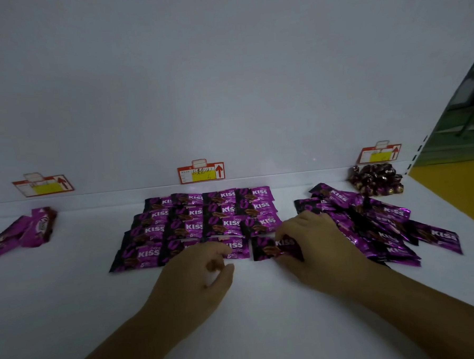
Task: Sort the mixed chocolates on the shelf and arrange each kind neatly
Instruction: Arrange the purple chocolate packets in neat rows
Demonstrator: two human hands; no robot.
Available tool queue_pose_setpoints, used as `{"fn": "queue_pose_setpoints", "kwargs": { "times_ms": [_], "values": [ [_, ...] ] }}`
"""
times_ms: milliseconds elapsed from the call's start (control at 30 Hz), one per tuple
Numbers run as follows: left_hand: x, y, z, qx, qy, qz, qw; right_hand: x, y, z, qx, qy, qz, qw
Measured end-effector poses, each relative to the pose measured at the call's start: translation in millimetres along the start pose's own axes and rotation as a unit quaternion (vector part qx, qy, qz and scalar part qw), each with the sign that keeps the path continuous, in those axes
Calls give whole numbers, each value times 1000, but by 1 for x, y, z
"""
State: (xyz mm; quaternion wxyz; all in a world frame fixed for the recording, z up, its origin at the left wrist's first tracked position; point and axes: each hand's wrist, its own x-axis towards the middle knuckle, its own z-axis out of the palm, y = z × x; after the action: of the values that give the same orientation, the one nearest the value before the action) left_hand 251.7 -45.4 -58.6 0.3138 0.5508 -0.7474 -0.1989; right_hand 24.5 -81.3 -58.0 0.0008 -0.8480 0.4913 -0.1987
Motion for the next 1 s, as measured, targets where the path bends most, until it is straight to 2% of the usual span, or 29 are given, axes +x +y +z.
{"fn": "queue_pose_setpoints", "kwargs": {
  "times_ms": [33, 100, 200, 500, 1000],
  "values": [
    [1, -3, 2, 31, 10, 43, 999, 2, 1, 1, -8, -10, 5, 1000],
    [1, -7, 6, 67, -25, 107, 992, 4, 0, 3, -13, -26, 7, 1000],
    [2, -10, 12, 90, -67, 128, 985, 8, -2, 6, -2, -48, 6, 999],
    [2, -14, 13, 89, -77, 133, 984, 18, -3, 15, -3, -23, 3, 1000],
    [1, -17, 15, 80, -81, 127, 985, 15, 3, 5, 30, -62, 4, 998]
  ]
}}
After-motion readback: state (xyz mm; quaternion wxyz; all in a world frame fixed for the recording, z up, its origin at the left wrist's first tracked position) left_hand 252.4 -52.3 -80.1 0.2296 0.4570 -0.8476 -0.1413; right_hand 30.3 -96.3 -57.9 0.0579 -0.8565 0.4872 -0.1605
